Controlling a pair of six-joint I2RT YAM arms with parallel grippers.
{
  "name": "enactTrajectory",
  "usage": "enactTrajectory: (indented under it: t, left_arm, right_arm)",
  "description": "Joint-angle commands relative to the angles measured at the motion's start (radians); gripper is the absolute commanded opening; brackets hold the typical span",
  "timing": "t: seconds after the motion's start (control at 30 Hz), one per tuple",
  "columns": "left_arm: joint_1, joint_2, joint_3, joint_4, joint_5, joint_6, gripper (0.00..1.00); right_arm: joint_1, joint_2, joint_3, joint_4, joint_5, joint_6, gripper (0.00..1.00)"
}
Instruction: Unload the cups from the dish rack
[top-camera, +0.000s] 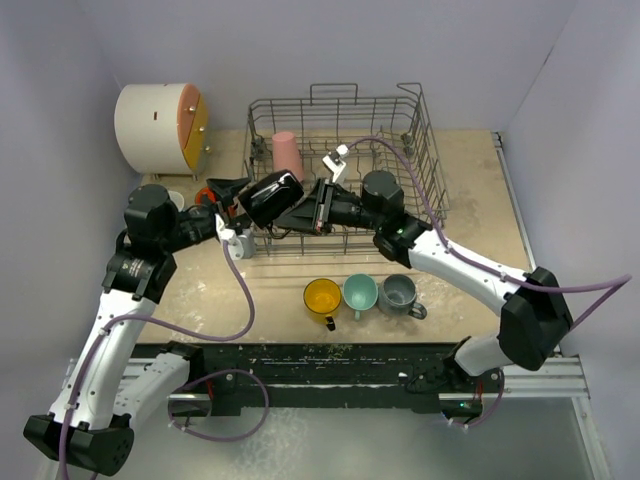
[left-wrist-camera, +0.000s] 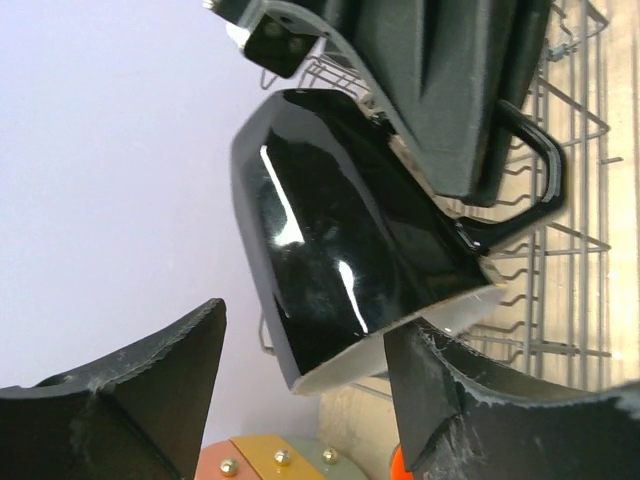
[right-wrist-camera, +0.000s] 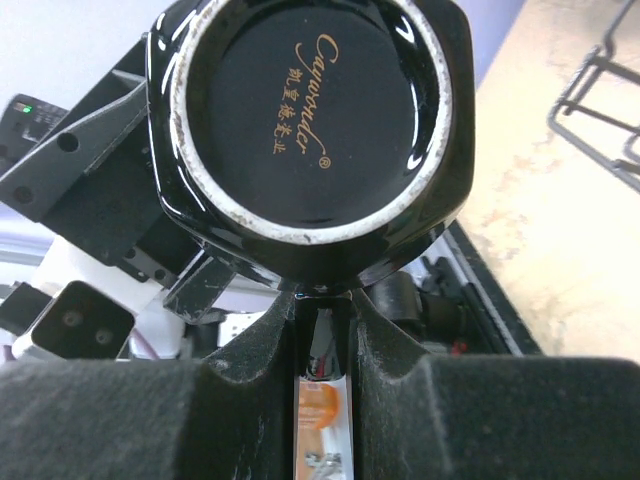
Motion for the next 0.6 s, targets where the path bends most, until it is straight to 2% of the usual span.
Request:
enactTrajectory:
  t: [0.0, 0.17, 0.3, 0.43, 0.5, 0.57]
  left_arm:
    - [-0.004, -0.015, 0.014, 0.144, 0.030, -0.080, 0.65]
    - [-0.004, -0.028, -0.005, 0.182, 0.049, -0.096, 0.59]
    - [-0.004, -0.054, -0.049, 0.180, 0.060, -0.043, 0.54]
    - [-0.004, -0.056, -0.055, 0.185, 0.051, -0.039, 0.44]
    - [-0.004, -0.056, -0.055, 0.193, 0.051, -0.041, 0.27]
    - [-0.004, -0.056, -0.055, 0.206, 0.048, -0.053, 0.04]
  right_arm:
    - [0.028, -0.051, -0.030, 0.416, -0.032, 0.201, 0.00]
    - [0.076, -0.020, -0.023, 0.494, -0.029, 0.258, 0.00]
    - [0.116, -0.002, -0.010, 0.512, -0.031, 0.273, 0.00]
    - [0.122, -0.019, -0.034, 0.488, -0.013, 0.277, 0.00]
    - [0.121, -0.038, -0.041, 0.423, -0.024, 0.257, 0.03]
    - [0.109, -0.065, -0.052, 0.381, -0.006, 0.237, 0.17]
